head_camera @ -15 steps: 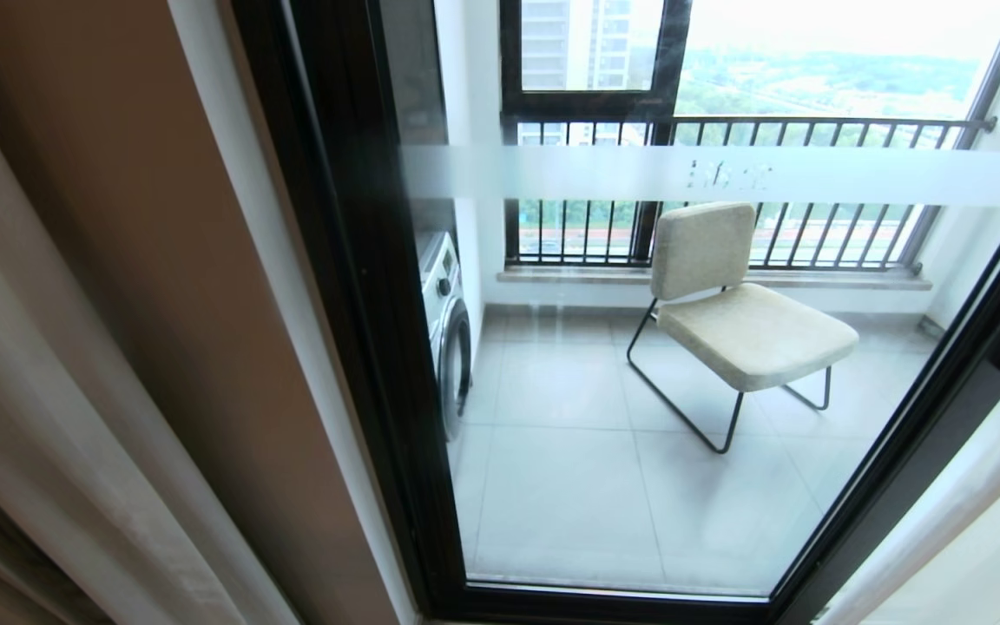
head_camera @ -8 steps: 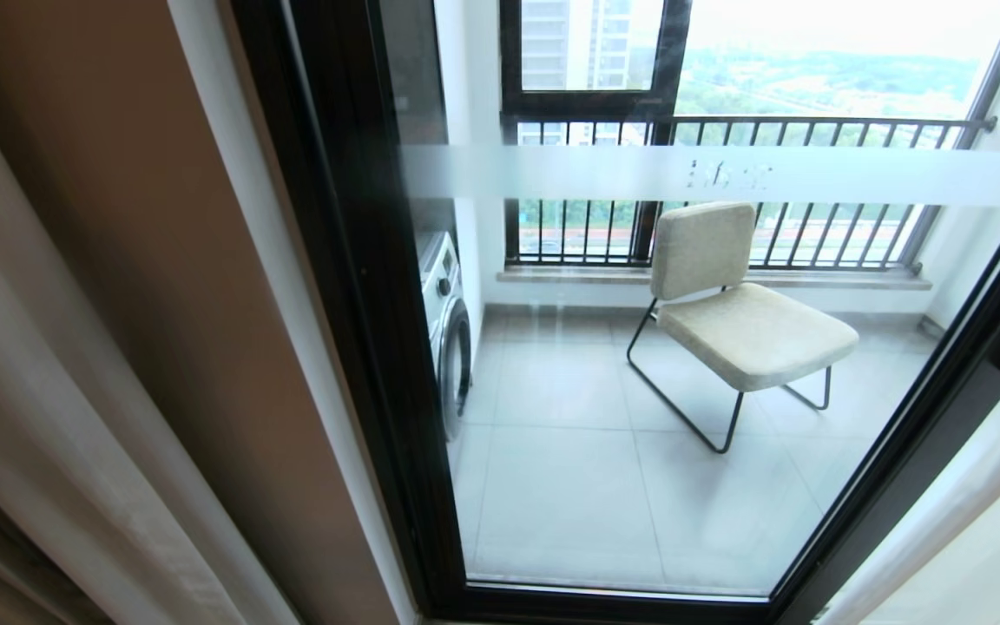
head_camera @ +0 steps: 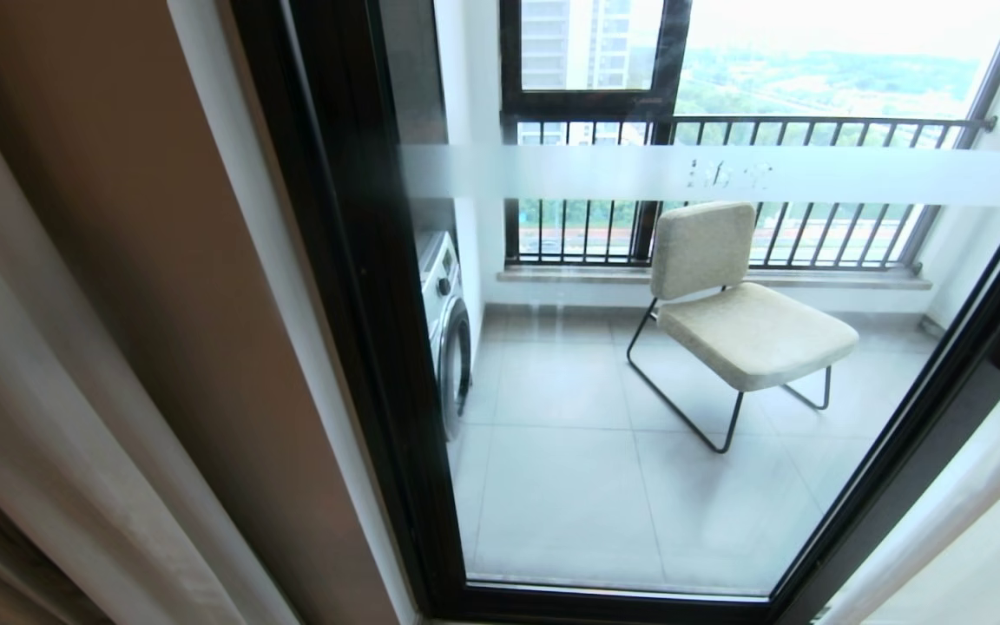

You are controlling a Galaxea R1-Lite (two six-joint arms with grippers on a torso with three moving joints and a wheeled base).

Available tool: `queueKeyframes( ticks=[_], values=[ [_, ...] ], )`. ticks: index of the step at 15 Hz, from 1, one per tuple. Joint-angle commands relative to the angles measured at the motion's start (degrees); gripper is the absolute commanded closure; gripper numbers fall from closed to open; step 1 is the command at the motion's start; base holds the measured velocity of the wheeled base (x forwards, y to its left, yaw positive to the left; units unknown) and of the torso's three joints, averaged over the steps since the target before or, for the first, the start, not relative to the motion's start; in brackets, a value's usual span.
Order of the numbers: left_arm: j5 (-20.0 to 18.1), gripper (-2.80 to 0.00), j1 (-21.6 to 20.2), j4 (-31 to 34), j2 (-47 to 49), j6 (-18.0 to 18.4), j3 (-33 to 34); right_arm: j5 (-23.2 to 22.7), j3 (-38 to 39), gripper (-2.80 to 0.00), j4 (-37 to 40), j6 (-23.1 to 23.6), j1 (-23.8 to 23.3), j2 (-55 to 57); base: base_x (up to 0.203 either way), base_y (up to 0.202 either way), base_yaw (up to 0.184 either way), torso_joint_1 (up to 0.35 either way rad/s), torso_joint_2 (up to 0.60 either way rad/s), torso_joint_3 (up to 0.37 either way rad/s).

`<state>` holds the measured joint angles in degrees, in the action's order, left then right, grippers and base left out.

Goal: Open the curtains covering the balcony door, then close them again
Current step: Close the inner curtains on both sides

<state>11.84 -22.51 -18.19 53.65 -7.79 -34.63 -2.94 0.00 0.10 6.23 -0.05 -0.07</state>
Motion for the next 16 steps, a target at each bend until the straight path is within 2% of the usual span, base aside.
queueKeyframes(
  ticks=[1,3,5,7,8,11,14,16],
  values=[
    [0.08,0.00,-3.74,-0.17,3.81,-0.15,-0.92,0.03,0.00,0.00,-0.01,0.10,-0.02,0.07,0.000,0.000,0.000,0.000,0.00,0.000],
    [-0.36,0.00,-7.67,-0.27,5.53,-0.20,-2.20,-0.05,0.00,0.00,0.04,0.06,-0.04,0.07,0.000,0.000,0.000,0.000,0.00,0.000],
    [-4.10,0.00,-10.75,-0.32,7.57,-0.21,-4.05,-0.04,0.00,0.00,-0.01,0.01,0.05,0.07,0.000,0.000,0.000,0.000,0.00,0.000],
    [-6.93,0.00,-11.76,-0.36,8.96,0.05,-4.68,-0.05,0.00,0.00,-0.01,0.10,-0.04,0.07,0.000,0.000,0.000,0.000,0.00,0.000],
    [-7.16,-2.80,-11.77,-0.41,9.56,0.06,-4.75,-0.05,0.00,0.00,-0.01,0.05,-0.04,0.07,0.000,0.000,0.000,0.000,0.00,0.000],
    [-7.59,-2.80,-11.54,-3.08,10.63,0.14,-4.13,-0.05,0.00,0.00,-0.01,0.10,-0.04,0.07,0.000,0.000,0.000,0.000,0.00,0.000],
    [-11.08,-2.80,-11.50,-6.05,12.76,0.32,-4.06,-0.02,0.00,0.00,-0.01,0.10,-0.04,0.07,0.000,0.000,0.000,0.000,0.00,0.000],
    [-11.77,-2.80,-11.50,-10.35,15.11,0.32,-3.96,0.00,0.00,0.00,-0.01,0.10,0.04,0.07,0.000,0.000,0.000,0.000,0.00,0.000]
  ],
)
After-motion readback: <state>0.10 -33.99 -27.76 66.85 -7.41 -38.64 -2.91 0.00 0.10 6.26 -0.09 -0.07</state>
